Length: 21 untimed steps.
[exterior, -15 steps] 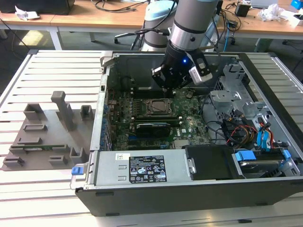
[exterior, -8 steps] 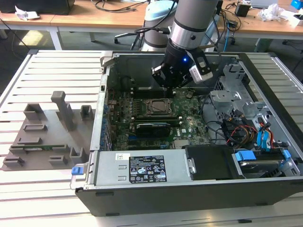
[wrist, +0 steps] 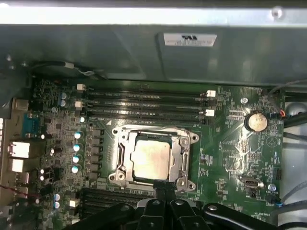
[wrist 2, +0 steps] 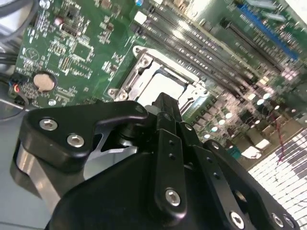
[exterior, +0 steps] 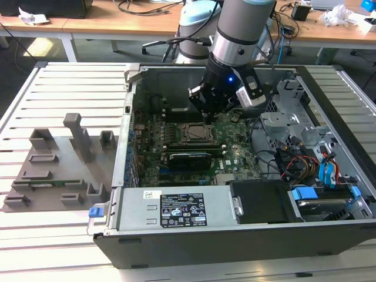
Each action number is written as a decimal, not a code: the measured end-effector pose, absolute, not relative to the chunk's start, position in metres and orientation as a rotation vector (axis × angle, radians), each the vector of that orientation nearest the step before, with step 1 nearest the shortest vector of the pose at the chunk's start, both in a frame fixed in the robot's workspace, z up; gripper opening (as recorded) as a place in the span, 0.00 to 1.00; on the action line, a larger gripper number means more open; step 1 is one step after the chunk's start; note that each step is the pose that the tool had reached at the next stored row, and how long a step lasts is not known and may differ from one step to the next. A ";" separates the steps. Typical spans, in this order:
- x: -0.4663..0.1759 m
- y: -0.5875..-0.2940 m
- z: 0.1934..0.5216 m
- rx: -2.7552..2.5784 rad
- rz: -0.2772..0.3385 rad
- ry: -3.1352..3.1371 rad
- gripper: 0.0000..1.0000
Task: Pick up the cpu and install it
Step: 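Install the second cpu locking lever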
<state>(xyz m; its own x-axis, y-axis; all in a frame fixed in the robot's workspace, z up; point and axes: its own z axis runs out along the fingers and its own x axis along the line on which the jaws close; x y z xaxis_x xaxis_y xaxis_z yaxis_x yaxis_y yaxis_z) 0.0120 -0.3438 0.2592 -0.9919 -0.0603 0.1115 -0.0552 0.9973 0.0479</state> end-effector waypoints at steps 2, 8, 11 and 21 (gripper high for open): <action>0.011 -0.349 0.259 0.091 -0.132 -3.025 0.11; -0.001 -0.383 0.248 0.095 -0.192 -3.023 0.11; -0.016 -0.388 0.240 0.095 -0.206 -3.023 0.11; -0.046 -0.386 0.210 0.096 -0.205 -3.023 0.11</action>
<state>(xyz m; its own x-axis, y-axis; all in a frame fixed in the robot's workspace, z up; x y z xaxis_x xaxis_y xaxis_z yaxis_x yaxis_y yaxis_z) -0.0464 -0.3859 0.2103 -0.9919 -0.0701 0.1057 -0.0552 0.9889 0.1382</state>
